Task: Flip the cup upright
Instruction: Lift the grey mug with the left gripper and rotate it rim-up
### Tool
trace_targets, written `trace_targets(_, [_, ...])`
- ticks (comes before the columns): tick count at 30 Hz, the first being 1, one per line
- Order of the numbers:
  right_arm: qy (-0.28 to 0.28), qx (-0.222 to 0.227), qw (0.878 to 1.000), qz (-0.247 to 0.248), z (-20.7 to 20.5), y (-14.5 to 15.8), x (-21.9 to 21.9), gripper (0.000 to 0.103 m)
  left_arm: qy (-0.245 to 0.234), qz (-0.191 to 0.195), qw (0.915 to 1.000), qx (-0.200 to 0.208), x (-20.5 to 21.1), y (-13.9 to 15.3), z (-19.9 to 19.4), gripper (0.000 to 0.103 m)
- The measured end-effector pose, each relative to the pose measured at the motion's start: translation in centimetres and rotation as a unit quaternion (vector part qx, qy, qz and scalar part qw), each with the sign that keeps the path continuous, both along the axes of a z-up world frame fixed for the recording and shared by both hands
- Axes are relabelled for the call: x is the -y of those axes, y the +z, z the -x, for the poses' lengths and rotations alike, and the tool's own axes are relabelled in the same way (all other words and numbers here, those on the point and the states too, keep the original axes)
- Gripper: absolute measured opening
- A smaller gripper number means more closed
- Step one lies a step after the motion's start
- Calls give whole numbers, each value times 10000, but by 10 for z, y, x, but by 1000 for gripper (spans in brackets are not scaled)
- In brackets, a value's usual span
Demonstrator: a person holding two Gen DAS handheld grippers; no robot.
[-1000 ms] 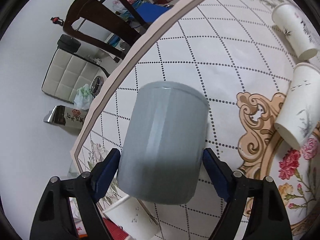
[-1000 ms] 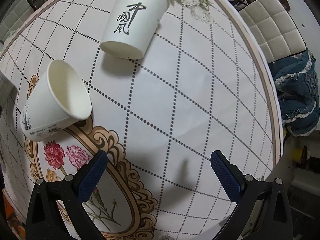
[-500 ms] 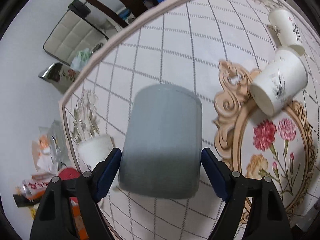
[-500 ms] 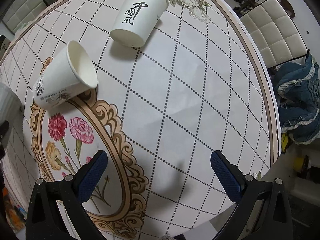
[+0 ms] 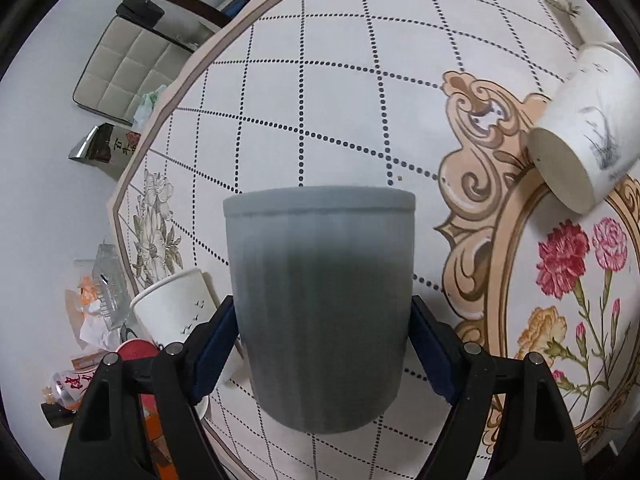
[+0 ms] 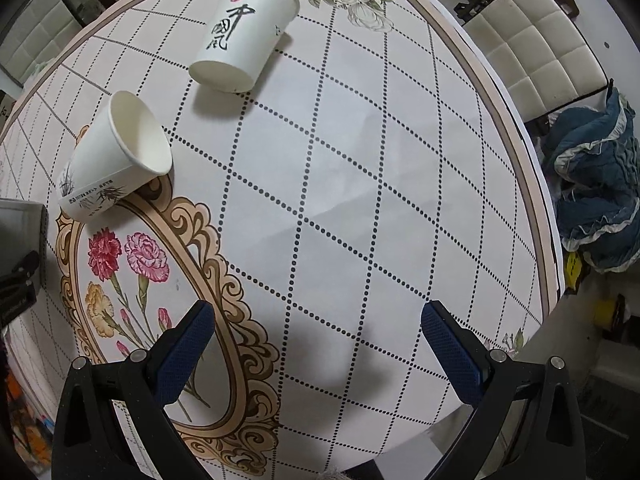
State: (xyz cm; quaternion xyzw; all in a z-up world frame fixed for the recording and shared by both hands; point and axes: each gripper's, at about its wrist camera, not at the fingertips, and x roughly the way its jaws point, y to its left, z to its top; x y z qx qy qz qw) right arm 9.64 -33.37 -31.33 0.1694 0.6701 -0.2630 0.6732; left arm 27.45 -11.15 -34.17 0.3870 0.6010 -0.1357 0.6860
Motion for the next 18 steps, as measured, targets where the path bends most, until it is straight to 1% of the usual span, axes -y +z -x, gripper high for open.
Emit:
trace_targets(3, [-21,-7,10000,-4,6,-3,2,103,136,133,9998,9,-1,3,-3,80])
trace_targets(7, [-110,-31,9999,10,14,-4,7,103,291,298,9989,213,-6,14,1,80])
trace_targets(12, [-147,-24,9999,30,18,0,10,103,510,571,9964,369,-16,35,8,80])
trace_targets(18, [-11,65,10000,23,19,9,-1,103,825,853,9917,496,-32,64,21,80])
